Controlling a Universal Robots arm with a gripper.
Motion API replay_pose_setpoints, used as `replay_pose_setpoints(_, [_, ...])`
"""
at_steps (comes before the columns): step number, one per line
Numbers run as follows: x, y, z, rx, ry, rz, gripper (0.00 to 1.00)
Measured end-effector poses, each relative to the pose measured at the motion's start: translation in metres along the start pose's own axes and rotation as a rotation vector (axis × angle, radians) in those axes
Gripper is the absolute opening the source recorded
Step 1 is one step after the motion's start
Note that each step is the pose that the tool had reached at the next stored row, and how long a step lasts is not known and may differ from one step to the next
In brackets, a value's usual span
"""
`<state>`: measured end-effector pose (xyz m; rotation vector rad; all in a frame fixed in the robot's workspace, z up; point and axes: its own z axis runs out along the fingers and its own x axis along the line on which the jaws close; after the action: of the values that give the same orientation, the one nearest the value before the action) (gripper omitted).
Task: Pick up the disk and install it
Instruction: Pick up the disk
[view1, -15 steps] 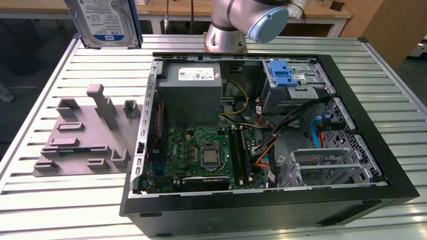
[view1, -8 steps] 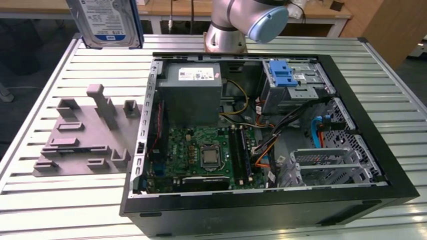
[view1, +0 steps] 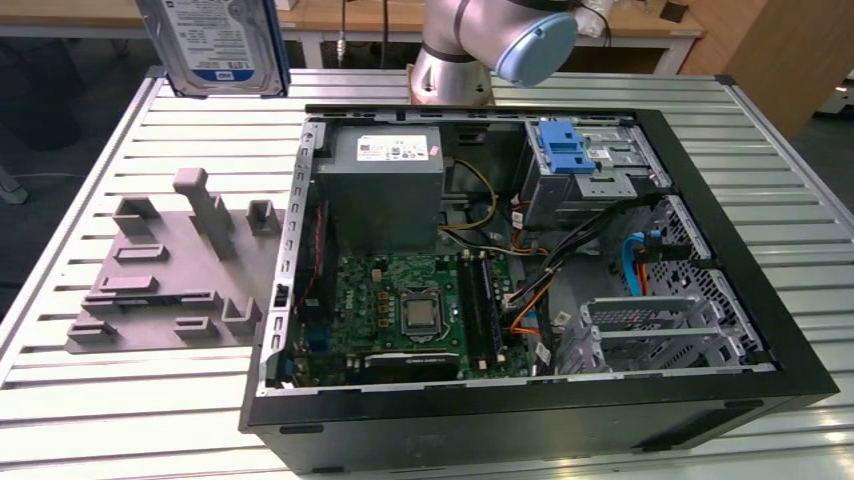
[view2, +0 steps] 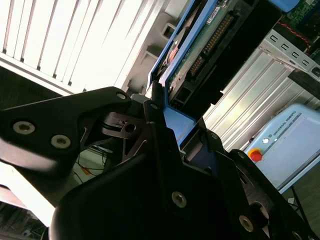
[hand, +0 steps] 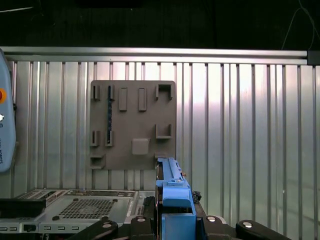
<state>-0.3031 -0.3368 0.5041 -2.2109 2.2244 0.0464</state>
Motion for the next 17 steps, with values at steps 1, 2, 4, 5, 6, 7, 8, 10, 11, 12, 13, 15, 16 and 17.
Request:
replay_pose_setpoints(1, [0.0,-0.0003,0.0,0.0001,0.0,0.0,0.36])
replay_pose_setpoints(2, [0.0,-0.0006,0.0,0.0,0.0,0.0,0.36])
replay_pose_setpoints(4, [0.0,-0.0013,0.0,0.0,0.0,0.0,0.36])
replay_pose_setpoints(5, [0.0,-0.0016,0.0,0.0,0.0,0.0,0.36])
replay_pose_setpoints(6, [0.0,-0.0019,0.0,0.0001,0.0,0.0,0.36])
replay_pose_setpoints(7, [0.0,-0.0022,0.0,0.0,0.0,0.0,0.36])
replay_pose_setpoints(8, [0.0,-0.0025,0.0,0.0,0.0,0.0,0.36])
replay_pose_setpoints(10, [0.0,-0.003,0.0,0.0001,-0.0001,0.0,0.36])
replay_pose_setpoints(11, [0.0,-0.0033,0.0,0.0001,0.0,0.0,0.36])
replay_pose_setpoints(12, [0.0,-0.0036,0.0,0.0001,-0.0001,0.0,0.36])
replay_pose_setpoints(13, [0.0,-0.0039,0.0,0.0001,-0.0001,0.0,0.36])
replay_pose_setpoints(15, [0.0,-0.0045,-0.0001,0.0,0.0,0.0,0.36])
replay_pose_setpoints(16, [0.0,-0.0047,-0.0001,0.0,0.0,0.0,0.36])
replay_pose_setpoints(17, [0.0,-0.005,0.0,0.0001,-0.0001,0.0,0.36])
